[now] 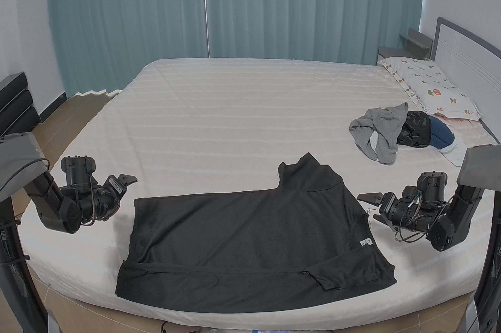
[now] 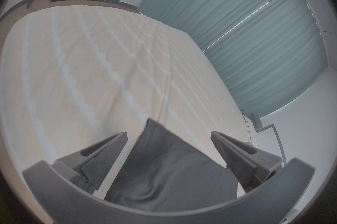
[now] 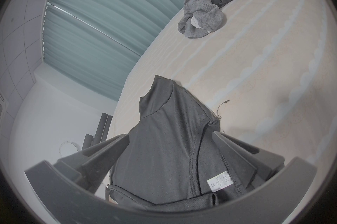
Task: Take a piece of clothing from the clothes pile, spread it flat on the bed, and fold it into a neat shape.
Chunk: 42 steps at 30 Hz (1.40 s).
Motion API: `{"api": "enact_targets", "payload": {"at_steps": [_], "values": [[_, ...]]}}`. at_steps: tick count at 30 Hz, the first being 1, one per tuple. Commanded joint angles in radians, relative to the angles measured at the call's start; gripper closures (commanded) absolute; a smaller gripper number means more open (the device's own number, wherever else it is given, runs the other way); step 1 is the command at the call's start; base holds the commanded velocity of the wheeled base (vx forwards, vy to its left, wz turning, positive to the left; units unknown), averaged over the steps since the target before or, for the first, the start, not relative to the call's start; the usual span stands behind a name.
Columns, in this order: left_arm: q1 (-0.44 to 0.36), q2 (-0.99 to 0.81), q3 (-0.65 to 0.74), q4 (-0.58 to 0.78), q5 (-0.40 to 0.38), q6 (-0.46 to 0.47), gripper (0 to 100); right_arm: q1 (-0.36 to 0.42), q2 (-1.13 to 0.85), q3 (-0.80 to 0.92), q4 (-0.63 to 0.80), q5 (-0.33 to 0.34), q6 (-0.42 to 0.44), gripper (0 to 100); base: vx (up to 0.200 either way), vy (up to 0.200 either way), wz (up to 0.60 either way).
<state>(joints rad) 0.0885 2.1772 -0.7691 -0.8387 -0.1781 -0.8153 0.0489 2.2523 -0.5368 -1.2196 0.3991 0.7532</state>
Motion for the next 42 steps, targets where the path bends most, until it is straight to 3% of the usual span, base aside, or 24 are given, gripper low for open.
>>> {"api": "enact_targets", "payload": {"at_steps": [1,4,9,22,23,33,36,42], "values": [[-0.019,0.134,-0.171,0.11,-0.003,0.042,0,-0.004,0.013,0.001,0.002,0.001,0.002,0,0.0,0.0,0.0],[-0.032,0.194,-0.254,0.155,-0.004,0.088,0,-0.006,0.024,0.001,0.0,0.001,0.002,0,0.0,0.0,0.0],[-0.027,0.24,-0.246,0.128,-0.003,0.162,0,-0.004,0.032,0.003,0.0,0.006,0.002,0,0.0,0.0,0.0],[-0.032,0.269,-0.256,0.081,0.008,0.17,0,-0.014,0.032,-0.008,0.0,0.004,0.0,0,0.0,0.0,0.0],[-0.032,0.271,-0.256,0.079,0.008,0.17,100,-0.012,0.03,-0.008,-0.001,0.003,0.0,0,0.0,0.0,0.0],[-0.024,0.262,-0.252,0.033,0.055,0.147,100,0.032,0.001,-0.025,0.005,-0.02,-0.002,0,0.0,0.0,0.0],[-0.024,0.256,-0.246,-0.005,0.091,0.097,100,0.046,0.0,-0.071,0.018,-0.056,-0.008,0,0.0,0.0,0.0],[-0.015,0.231,-0.234,-0.013,0.114,0.082,100,0.08,0.046,-0.365,0.269,-0.066,-0.058,0,0.0,0.0,0.0]]}}
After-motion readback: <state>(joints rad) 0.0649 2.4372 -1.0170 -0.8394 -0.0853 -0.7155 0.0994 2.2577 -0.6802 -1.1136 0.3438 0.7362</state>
